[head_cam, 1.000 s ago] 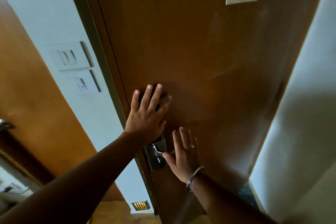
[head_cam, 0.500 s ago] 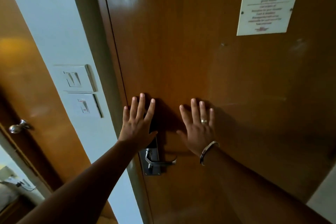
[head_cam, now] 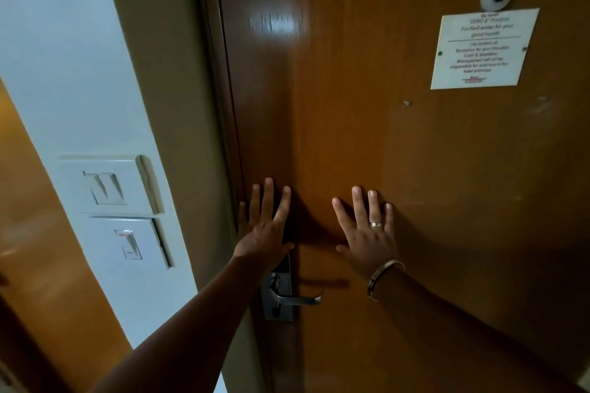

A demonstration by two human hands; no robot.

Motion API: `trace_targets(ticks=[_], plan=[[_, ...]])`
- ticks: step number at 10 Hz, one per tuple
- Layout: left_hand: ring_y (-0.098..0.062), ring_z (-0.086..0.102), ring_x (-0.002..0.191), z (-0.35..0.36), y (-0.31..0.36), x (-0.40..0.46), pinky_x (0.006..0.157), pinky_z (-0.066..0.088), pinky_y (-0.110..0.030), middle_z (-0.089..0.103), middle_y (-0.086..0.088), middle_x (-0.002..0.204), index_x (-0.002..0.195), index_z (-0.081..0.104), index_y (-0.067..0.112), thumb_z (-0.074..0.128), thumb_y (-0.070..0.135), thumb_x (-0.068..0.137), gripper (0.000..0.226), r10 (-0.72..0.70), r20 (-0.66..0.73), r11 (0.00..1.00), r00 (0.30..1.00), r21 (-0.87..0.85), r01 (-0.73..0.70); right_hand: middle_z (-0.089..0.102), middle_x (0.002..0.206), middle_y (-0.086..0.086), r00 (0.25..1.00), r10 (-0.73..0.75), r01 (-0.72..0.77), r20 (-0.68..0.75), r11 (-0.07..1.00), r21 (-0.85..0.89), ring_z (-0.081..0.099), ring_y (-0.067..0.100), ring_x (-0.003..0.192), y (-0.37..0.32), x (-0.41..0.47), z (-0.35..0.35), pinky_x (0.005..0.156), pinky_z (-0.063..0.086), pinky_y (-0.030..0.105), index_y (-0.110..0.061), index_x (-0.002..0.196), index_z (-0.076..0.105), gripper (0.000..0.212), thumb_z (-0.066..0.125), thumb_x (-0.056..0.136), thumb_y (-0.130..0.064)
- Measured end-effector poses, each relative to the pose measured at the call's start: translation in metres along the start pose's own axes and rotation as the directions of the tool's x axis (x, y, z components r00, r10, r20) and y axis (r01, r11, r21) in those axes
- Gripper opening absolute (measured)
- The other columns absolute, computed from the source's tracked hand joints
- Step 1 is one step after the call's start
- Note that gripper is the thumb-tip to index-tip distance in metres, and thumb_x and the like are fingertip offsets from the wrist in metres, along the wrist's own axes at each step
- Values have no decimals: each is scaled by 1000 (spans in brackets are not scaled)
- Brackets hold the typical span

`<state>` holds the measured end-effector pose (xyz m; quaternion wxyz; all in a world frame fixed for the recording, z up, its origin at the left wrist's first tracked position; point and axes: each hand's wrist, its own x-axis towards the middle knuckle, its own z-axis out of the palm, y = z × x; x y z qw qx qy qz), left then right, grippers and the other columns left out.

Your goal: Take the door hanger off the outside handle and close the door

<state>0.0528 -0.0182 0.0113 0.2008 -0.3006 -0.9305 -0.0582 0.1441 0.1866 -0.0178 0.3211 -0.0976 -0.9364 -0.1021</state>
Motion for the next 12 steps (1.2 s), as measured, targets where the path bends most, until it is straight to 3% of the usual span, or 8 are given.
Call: trace_targets(ticks=[3, 4, 6, 8, 10, 11, 12], plan=[[-33, -43, 136, 30, -4, 37, 110, 1, -58, -46, -5, 150, 147, -30, 29, 85, 45, 66, 141, -13, -41, 999, 999, -40, 11, 24, 157, 19, 1000, 17, -17, -5, 997, -79, 21, 44, 143, 5, 21, 22, 107, 23, 68, -27, 151, 15, 117, 80, 59, -59], [-34, -40, 137, 34, -3, 41, 109, 4, -60, -33, -7, 156, 150, -23, 26, 85, 46, 64, 139, -17, -74, 999, 997, -35, 14, 23, 158, 19, 1000, 18, -18, 1, 996, -87, 21, 45, 143, 7, 24, 23, 108, 22, 68, -27, 151, 14, 116, 80, 60, -58], [-41, -22, 142, 36, -4, 52, 109, 6, -60, -20, -15, 158, 151, -20, 25, 79, 53, 70, 130, -12, -89, 1000, 996, 4, 13, 24, 157, 20, 995, 82, -78, 49, 994, -73, 20, 46, 143, -3, 34, 24, 107, 23, 69, -26, 151, 15, 120, 85, 56, -52], [-39, -17, 145, 49, -6, 57, 108, 11, -62, -25, -8, 158, 153, -16, 27, 80, 55, 64, 134, 9, -191, 998, 982, -55, -20, 24, 157, 16, 998, 55, -53, 25, 995, -87, 12, 42, 142, 8, 36, 36, 107, 18, 67, -30, 150, 9, 128, 85, 51, -56], [-39, -25, 143, 35, 6, 50, 113, 4, -62, -32, -12, 155, 146, -32, 27, 71, 61, 72, 131, -54, -102, 998, 993, -18, 52, 24, 158, 17, 989, 109, -100, 100, 991, -91, 20, 44, 143, -3, 34, 17, 107, 23, 67, -29, 150, 21, 116, 86, 56, -49], [-37, -28, 142, 24, 8, 47, 116, -4, -61, -37, -11, 153, 141, -38, 29, 60, 68, 76, 124, -71, -57, 997, 996, -22, 70, 26, 157, 18, 994, 97, -94, 51, 994, -54, 26, 43, 142, -4, 29, 5, 106, 29, 66, -26, 148, 30, 105, 82, 60, -48], [-35, -31, 142, 14, 16, 30, 116, -11, -59, -36, -10, 156, 145, -33, 29, 54, 71, 78, 117, -66, -41, 998, 997, -25, 65, 21, 159, 17, 997, 77, -77, 27, 997, -20, 23, 41, 143, 0, 29, -16, 109, 23, 63, -26, 150, 23, 98, 71, 68, -53]])
